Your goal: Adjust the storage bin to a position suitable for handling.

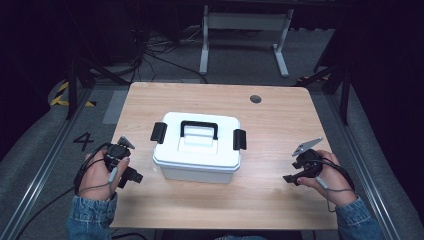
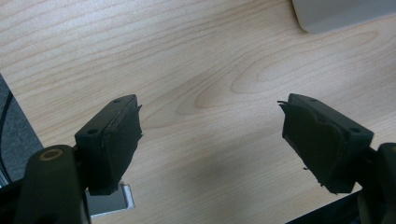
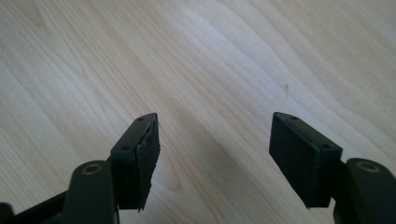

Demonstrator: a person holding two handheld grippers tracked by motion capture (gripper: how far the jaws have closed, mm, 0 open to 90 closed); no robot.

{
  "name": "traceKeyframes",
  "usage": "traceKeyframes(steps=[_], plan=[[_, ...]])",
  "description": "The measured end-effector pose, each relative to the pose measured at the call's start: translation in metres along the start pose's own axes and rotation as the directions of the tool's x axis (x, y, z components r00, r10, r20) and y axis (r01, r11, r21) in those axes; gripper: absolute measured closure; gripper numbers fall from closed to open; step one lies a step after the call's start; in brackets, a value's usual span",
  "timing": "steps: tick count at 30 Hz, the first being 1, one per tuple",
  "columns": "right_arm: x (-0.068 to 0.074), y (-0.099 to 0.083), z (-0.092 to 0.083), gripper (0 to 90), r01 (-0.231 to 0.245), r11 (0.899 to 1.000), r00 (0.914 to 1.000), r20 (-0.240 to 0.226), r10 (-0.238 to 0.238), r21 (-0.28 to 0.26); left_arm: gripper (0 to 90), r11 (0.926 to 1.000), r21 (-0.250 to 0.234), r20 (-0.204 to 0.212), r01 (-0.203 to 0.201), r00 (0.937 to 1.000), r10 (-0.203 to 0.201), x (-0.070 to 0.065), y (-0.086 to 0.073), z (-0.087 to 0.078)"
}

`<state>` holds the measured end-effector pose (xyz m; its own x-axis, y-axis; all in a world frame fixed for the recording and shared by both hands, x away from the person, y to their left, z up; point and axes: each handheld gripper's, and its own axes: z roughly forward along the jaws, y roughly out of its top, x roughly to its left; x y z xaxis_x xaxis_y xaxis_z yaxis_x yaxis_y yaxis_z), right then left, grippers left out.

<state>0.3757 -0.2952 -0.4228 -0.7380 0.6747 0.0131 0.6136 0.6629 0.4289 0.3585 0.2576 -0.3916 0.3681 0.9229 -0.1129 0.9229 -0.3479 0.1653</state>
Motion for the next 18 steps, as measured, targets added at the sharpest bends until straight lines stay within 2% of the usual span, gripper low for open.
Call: traceKeyframes(steps=[1, 4, 5, 6, 13, 15, 18], plan=[[0.001, 0.000, -0.001, 34.5, 0.002, 1.000, 0.9999, 0.012, -0.002, -0.019, 20.3, 1.0000, 0.000, 0.000, -0.005, 1.0000, 0.005, 0.000, 0.000, 0.000], [0.002, 0.000, -0.006, 50.2, 0.012, 0.999, 0.9993, -0.035, -0.014, -0.053, 20.1, 1.0000, 0.000, 0.004, -0.010, 0.9999, 0.010, -0.001, 0.001, -0.001], [0.002, 0.000, -0.006, 50.2, 0.012, 0.999, 0.9993, -0.035, -0.014, -0.053, 20.1, 0.9999, 0.000, 0.006, -0.011, 0.9999, 0.011, -0.001, 0.001, -0.001], [0.002, 0.000, -0.008, 53.7, 0.046, 0.998, 0.9970, -0.060, -0.048, -0.047, 19.4, 0.9998, -0.005, 0.011, -0.019, 0.9998, 0.019, -0.001, 0.001, -0.001], [0.002, 0.002, -0.016, 52.8, 0.054, 0.991, 0.9965, -0.058, -0.061, -0.119, 18.8, 0.9996, -0.013, 0.016, -0.024, 0.9996, 0.024, -0.002, 0.003, -0.002], [0.003, 0.003, -0.018, 52.8, 0.027, 0.993, 0.9968, -0.071, -0.036, -0.119, 18.8, 0.9996, -0.014, 0.013, -0.024, 0.9996, 0.024, -0.003, 0.003, -0.003], [0.006, 0.007, -0.021, 52.5, 0.020, 0.993, 0.9968, -0.074, -0.029, -0.117, 18.8, 0.9996, -0.014, 0.015, -0.026, 0.9996, 0.026, -0.003, 0.002, -0.003]])
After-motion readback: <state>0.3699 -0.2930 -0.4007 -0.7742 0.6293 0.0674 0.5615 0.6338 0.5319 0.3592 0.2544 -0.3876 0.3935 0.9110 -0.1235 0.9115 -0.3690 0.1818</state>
